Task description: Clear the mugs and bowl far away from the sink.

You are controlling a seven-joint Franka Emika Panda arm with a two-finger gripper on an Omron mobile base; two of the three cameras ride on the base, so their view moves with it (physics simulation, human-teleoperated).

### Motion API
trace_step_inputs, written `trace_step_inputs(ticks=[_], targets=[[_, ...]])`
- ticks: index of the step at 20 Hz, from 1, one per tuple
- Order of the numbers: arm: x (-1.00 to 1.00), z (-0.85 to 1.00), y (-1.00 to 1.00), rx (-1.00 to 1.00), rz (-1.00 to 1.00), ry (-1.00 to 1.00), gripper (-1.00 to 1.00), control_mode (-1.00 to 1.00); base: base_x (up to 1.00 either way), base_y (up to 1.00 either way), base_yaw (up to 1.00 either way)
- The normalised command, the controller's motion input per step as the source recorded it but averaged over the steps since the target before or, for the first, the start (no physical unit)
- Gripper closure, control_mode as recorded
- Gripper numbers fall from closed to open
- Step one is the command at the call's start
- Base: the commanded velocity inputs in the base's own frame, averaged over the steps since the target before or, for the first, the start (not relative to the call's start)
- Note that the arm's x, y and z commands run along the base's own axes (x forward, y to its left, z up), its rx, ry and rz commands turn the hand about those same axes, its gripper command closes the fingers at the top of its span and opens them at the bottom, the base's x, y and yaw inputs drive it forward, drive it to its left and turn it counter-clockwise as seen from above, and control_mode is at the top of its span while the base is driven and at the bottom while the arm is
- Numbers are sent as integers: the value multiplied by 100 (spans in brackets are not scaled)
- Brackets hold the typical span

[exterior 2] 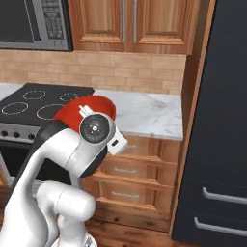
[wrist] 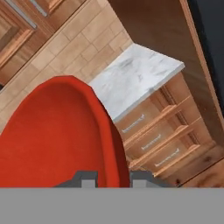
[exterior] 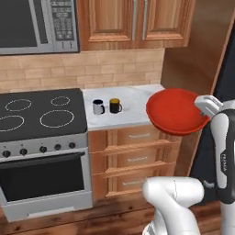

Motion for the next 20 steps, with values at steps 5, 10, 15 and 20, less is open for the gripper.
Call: trace_step_inputs(ticks=[5,10,15,20], targets=[[0,0,0,0,0,0,100,100,87,43,-6],[0,0,0,0,0,0,100,100,67,1,0],[0,0,0,0,0,0,100,100,70,0,0],[0,0,0,0,0,0,100,100,26,-6,0]])
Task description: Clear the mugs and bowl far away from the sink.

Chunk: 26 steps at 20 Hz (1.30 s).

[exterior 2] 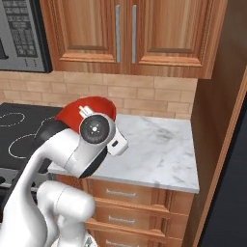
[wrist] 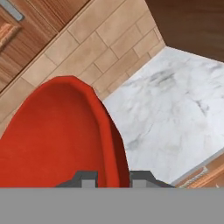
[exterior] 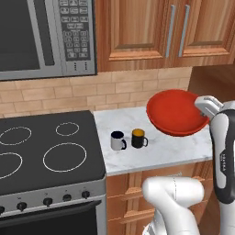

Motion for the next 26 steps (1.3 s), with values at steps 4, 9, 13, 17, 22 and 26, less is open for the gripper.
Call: trace_step_inputs(ticks=[4,9,13,17,22,26], targets=[[30,-49,-46,0,-18,26,100,-100,0,0,0],[76,-63,-80,6,-23,31,100,-100,0,0,0],[96,-90,-63,6,-19,16,100,-100,0,0,0],[90,-100,-47,0,-12,10,100,-100,0,0,0],[76,-96,-37,3,-6,8,100,-100,0,0,0],[58,-86,-14,2,0,0,100,-100,0,0,0]])
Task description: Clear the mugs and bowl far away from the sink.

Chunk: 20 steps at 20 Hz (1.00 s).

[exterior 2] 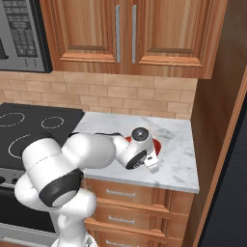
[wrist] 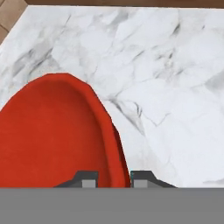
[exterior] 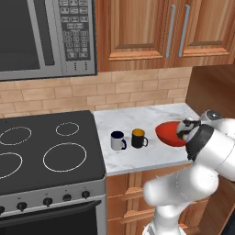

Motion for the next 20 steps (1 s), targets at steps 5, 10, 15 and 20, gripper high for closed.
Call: trace_step_inputs(ticks=[5,10,15,20], targets=[[50,-72,0,0,0,0,100,-100,0,0,0],[28,-23,0,2,0,0,-100,-100,0,0,0],[-4,58,0,11,0,0,-100,-100,0,0,0],[-15,94,0,8,-4,-8,-100,-100,0,0,0]])
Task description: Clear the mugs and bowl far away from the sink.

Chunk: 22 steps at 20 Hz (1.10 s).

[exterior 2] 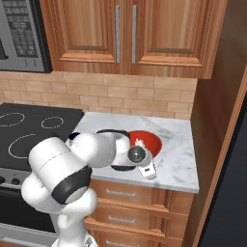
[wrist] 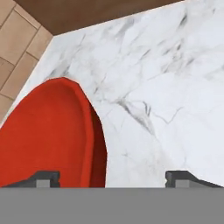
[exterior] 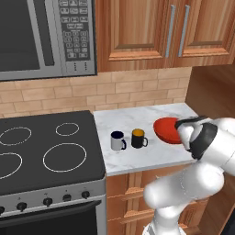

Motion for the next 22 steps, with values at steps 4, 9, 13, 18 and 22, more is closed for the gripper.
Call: trace_step_inputs(ticks=[4,9,13,18,22], targets=[[-29,100,0,3,-9,-5,-100,-100,0,0,0],[-34,100,0,0,-11,-2,-100,-100,0,0,0],[-36,100,0,0,-13,0,-100,-100,0,0,0],[-54,100,0,0,-11,-1,-100,-100,0,0,0],[-78,100,2,5,-4,4,-100,-100,0,0,0]])
